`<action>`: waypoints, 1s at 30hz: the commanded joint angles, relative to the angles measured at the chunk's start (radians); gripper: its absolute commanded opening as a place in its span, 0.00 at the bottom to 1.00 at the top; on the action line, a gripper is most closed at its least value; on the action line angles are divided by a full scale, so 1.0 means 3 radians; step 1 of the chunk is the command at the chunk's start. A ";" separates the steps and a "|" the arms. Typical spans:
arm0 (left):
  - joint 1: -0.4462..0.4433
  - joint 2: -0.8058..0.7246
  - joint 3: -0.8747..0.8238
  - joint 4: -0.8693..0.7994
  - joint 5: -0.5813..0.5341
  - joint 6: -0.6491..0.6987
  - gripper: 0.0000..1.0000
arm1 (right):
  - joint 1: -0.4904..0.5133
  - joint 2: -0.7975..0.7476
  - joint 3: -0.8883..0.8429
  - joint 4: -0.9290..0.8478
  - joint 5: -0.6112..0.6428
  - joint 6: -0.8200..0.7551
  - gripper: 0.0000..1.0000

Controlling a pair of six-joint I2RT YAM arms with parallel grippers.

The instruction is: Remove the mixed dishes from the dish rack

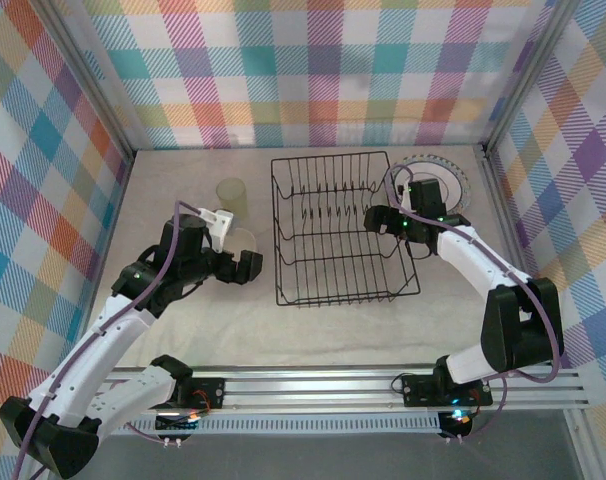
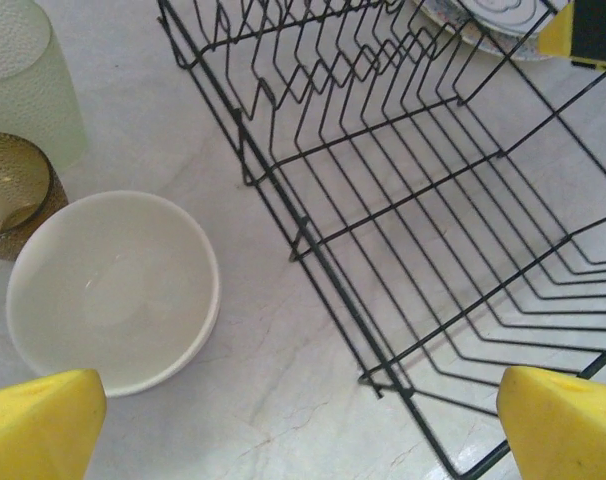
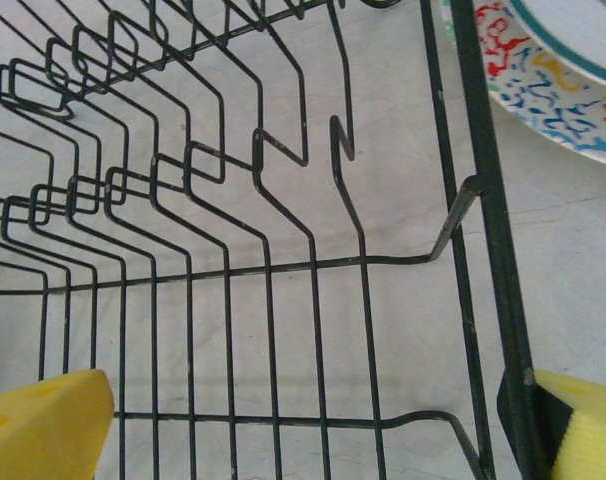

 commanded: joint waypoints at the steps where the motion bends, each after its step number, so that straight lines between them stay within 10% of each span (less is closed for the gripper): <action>1: -0.0013 0.0000 -0.0043 0.0196 0.0093 -0.0121 1.00 | 0.0115 0.0065 0.0092 0.0202 -0.0272 0.0031 0.99; 10: -0.0013 -0.0021 -0.0093 0.0299 0.0078 -0.0201 1.00 | 0.0226 0.0170 0.0232 0.0225 -0.0342 0.0114 0.99; 16: 0.0006 -0.0086 -0.0099 0.0405 -0.0110 -0.0251 1.00 | 0.0170 -0.0481 -0.0059 0.0254 0.0321 0.0295 0.99; 30: 0.0069 -0.0666 -0.1050 0.1398 -0.2237 -0.0538 1.00 | -0.0046 -0.1944 -0.0891 0.0226 0.1159 0.0302 0.99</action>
